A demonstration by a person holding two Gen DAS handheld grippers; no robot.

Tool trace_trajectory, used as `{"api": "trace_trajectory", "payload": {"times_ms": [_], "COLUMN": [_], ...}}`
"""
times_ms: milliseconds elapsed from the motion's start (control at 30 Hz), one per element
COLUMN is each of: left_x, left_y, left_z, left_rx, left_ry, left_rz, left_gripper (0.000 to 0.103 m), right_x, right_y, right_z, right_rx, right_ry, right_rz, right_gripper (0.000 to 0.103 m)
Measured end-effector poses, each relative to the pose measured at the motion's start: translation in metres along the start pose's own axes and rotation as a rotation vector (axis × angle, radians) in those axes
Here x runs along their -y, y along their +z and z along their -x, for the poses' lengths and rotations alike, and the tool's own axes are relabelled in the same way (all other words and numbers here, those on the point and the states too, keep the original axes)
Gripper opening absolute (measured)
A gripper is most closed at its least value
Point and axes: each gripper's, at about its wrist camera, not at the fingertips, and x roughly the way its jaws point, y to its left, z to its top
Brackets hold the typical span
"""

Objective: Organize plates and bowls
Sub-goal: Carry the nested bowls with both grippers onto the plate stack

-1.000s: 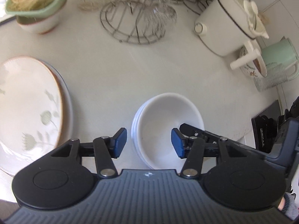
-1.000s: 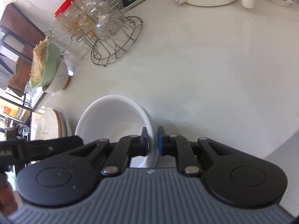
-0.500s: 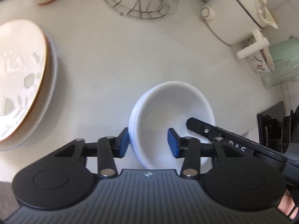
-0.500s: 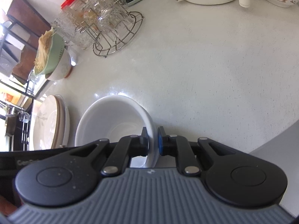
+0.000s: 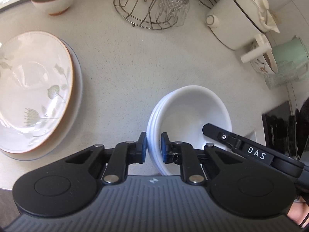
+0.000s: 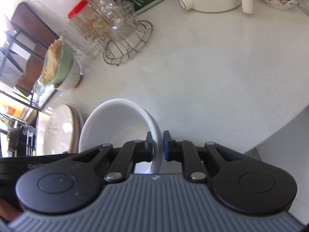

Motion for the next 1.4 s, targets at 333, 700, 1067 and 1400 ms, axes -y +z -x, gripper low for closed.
{"api": "trace_trajectory", "payload": {"times_ms": [333, 700, 1067, 1400], "left_x": [-0.017, -0.077, -0.153, -0.221], "left_y": [0.021, 0.027, 0.041, 0.052], "left_z": [0.053, 0.104, 0.128, 0.105], "left_rx": [-0.001, 0.082, 0.164, 0.125], "left_ry": [-0.077, -0.136, -0.089, -0.069], "left_rz": [-0.094, 0.004, 0.084, 0.146], "left_gripper": [0.018, 0.018, 0.018, 0.018], "right_x": [-0.042, -0.102, -0.171, -0.215], "right_y": [-0.015, -0.022, -0.019, -0.021], "right_z": [0.043, 0.042, -0.001, -0.061], "right_rx": [0.116, 0.181, 0.136, 0.073], "right_ry": [-0.020, -0.004, 0.028, 0.005], "right_rz": [-0.099, -0.015, 0.107, 0.157], "right_gripper": [0.016, 0.015, 0.015, 0.017]}}
